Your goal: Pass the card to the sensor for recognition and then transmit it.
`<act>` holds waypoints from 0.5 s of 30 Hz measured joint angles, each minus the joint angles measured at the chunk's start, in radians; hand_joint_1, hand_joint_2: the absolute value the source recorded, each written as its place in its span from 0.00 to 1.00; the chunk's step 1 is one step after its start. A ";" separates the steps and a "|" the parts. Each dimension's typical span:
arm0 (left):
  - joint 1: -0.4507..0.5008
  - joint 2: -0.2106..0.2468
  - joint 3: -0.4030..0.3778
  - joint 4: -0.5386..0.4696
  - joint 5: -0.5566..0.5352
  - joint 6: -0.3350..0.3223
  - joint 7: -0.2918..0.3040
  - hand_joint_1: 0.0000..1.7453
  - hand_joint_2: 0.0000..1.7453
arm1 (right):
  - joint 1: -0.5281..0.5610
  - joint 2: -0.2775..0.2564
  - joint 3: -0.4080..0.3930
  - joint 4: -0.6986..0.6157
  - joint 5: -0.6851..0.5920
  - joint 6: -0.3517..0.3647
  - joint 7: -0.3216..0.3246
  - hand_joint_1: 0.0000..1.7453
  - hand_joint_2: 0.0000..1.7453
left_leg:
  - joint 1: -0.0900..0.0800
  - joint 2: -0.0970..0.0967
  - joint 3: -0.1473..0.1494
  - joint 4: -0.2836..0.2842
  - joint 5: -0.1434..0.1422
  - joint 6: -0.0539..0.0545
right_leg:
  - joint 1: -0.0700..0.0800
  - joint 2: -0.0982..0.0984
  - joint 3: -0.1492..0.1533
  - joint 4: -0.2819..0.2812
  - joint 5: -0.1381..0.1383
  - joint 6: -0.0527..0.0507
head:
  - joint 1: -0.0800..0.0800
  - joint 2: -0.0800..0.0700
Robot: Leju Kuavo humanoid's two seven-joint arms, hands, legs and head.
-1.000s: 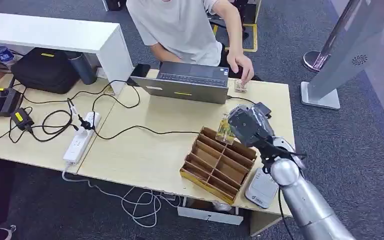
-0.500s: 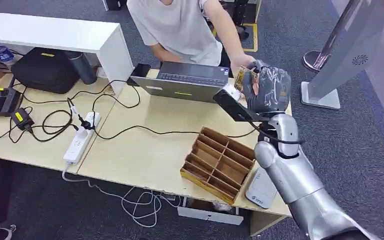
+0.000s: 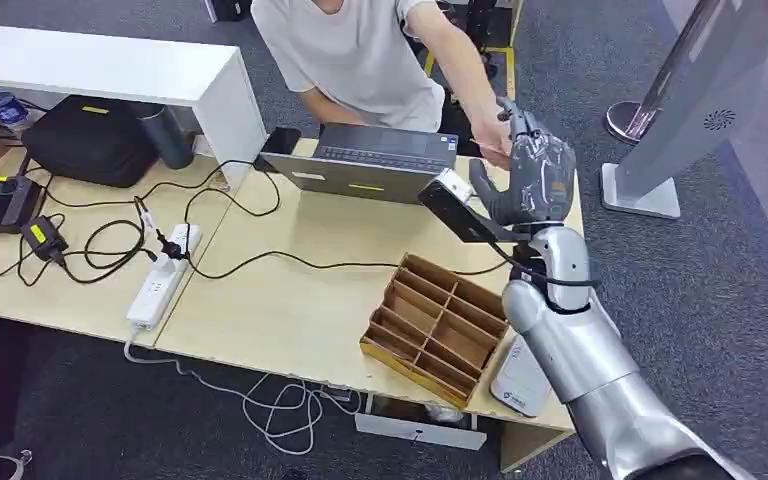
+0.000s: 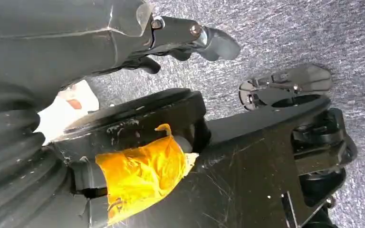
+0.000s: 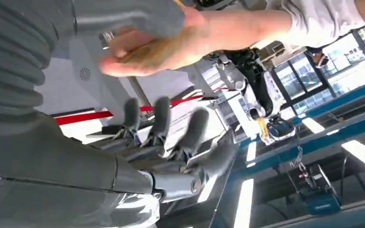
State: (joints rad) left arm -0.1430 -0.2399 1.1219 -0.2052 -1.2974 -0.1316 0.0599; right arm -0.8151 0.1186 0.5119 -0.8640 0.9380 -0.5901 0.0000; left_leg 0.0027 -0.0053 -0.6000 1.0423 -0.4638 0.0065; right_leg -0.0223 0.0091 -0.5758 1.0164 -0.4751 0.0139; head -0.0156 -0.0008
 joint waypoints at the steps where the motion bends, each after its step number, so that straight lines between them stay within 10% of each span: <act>1: 0.000 0.000 0.000 0.000 0.000 0.000 0.000 0.00 1.00 | -0.001 0.002 -0.003 0.004 0.000 0.000 0.000 0.00 1.00 | 0.000 0.000 0.000 0.000 0.000 0.000 | 0.000 0.000 0.000 0.000 0.000 0.000 | 0.000 0.000; 15: 0.051 -0.002 0.000 0.000 0.032 0.045 -0.143 0.00 1.00 | 0.034 -0.066 -0.052 0.015 0.092 0.013 0.062 0.00 1.00 | 0.000 -0.001 -0.002 0.001 0.000 0.000 | 0.000 -0.001 -0.002 -0.001 0.000 0.000 | 0.000 0.000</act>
State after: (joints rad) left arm -0.0920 -0.2419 1.1219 -0.2052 -1.2657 -0.0866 -0.0835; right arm -0.7811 0.0529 0.4600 -0.8488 1.0305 -0.5772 0.0619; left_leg 0.0026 -0.0061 -0.6016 1.0428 -0.4641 0.0067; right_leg -0.0225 0.0085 -0.5778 1.0151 -0.4750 0.0142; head -0.0160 -0.0008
